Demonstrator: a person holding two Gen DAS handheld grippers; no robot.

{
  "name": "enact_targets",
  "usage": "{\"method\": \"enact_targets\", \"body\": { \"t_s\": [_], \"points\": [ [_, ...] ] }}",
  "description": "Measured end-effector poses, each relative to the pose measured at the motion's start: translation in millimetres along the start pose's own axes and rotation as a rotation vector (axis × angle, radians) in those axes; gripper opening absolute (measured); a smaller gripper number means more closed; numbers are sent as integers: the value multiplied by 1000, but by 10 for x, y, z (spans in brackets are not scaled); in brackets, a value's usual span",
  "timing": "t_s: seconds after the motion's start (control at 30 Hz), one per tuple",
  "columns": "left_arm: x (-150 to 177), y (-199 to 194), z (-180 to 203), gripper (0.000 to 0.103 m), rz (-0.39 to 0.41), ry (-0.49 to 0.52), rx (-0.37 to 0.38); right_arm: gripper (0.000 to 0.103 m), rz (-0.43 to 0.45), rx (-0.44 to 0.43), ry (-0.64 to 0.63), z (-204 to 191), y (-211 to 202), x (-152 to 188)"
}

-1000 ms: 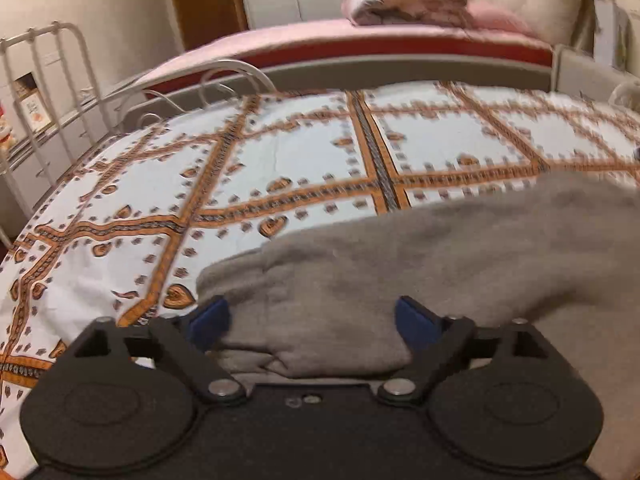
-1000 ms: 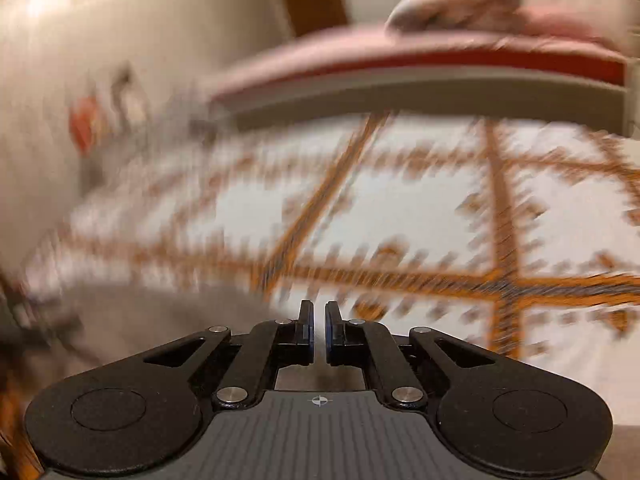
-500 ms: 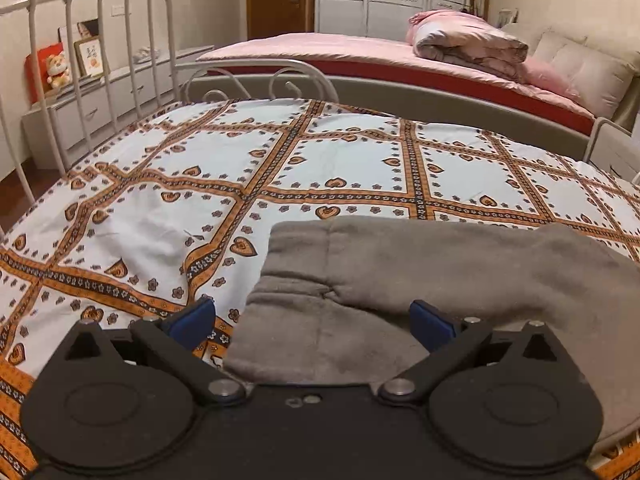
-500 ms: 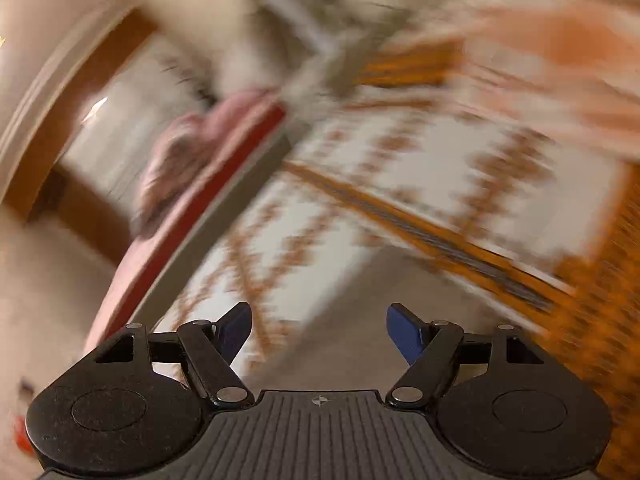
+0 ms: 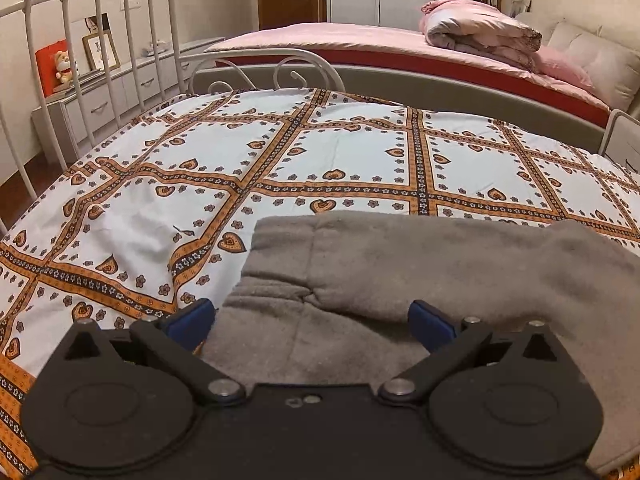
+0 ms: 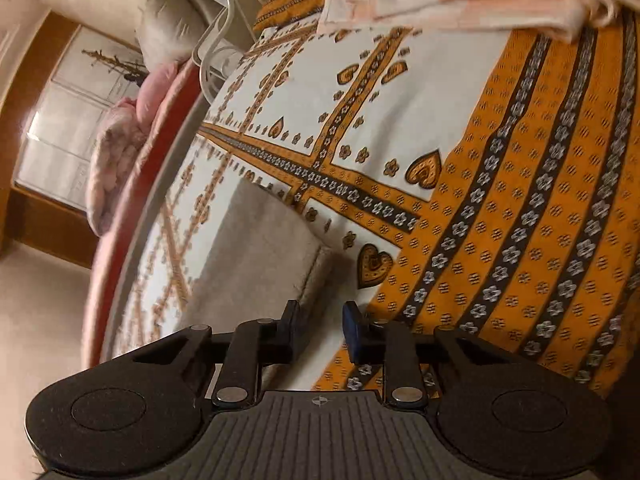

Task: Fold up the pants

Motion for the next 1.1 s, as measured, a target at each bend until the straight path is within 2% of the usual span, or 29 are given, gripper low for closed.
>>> {"method": "enact_targets", "body": {
  "t_s": [0.13,0.23,0.3,0.37,0.4,0.43,0.47,0.53,0.6,0.67,0.73,0.77,0.87,0.9,0.93,1.0,1.1],
  "points": [
    [-29,-54,2,97,27,17,-3,25,-17,-36,39,74,157,-42],
    [-83,-160,53,97,86,45,-9,25,-25,-29,0,36,273,-99],
    [-46,-164,172,97,82,87,31,18,-26,-14,-46,-1,301,-103],
    [158,-15,372,97,-30,176,98,18,-18,-9,-72,-49,311,-104],
    [277,57,464,97,-54,269,65,18,-11,-12,-78,-69,298,-106],
    [295,26,528,97,7,336,45,18,-3,-14,-83,-84,284,-106],
    [256,-13,547,97,35,354,37,18,6,-23,-85,-102,262,-107],
    [174,-61,519,97,7,295,33,18,18,-35,-94,-136,243,-107],
    [98,-230,581,96,51,239,83,18,29,-33,-102,-150,214,-115],
    [87,-362,748,97,90,260,107,18,28,-21,-106,-124,212,-131],
    [280,-230,937,97,-14,302,96,18,-8,37,-111,-25,274,-108],
    [416,-138,1025,97,-80,310,94,18,-13,30,-106,-9,283,-107],
    [382,-169,1085,93,-57,178,70,19,-3,-6,-64,10,241,-113],
    [369,-244,1172,92,-43,148,89,25,-3,-16,-50,14,227,-108],
    [373,-351,1311,92,-20,128,127,29,-2,-32,-41,7,208,-102],
    [436,-591,1712,95,24,142,206,30,0,-46,-51,-31,162,-92],
    [682,-872,2523,96,10,227,291,31,-38,-63,6,-15,159,-18]
  ]
}}
Point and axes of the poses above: each gripper's, at about its wrist camera, not at the fingertips, and y roughly the way its jaws point, z to its right, x to its underside, the point moved 8 cm from there along y, roughly the way its jaws point, and after that the axes turned 12 degrees about -x, right-handed, at the moved point
